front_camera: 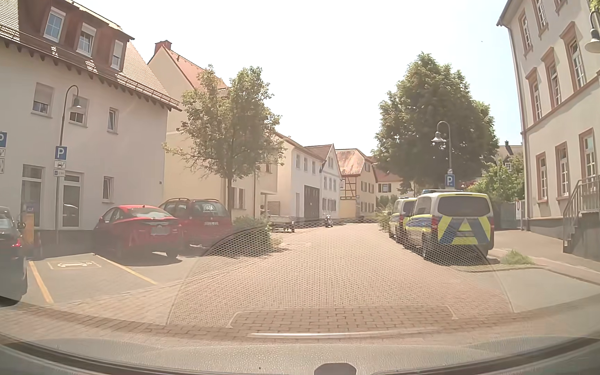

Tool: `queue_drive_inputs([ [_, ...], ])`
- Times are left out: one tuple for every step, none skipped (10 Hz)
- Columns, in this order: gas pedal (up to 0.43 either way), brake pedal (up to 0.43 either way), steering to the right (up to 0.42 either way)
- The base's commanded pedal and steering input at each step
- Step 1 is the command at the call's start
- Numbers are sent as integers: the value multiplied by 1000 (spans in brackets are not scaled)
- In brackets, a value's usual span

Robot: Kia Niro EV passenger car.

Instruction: Follow the waypoints while adhering to traffic rules and regulations

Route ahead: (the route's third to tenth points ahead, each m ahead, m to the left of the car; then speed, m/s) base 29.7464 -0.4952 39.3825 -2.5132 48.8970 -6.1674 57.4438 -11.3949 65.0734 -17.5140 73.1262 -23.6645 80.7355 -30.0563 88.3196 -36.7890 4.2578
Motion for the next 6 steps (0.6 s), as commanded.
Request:
queue_drive_inputs([
  [0,0,0],
  [0,0,6],
  [0,0,11],
  [8,0,18],
  [39,0,24],
  [39,0,28],
])
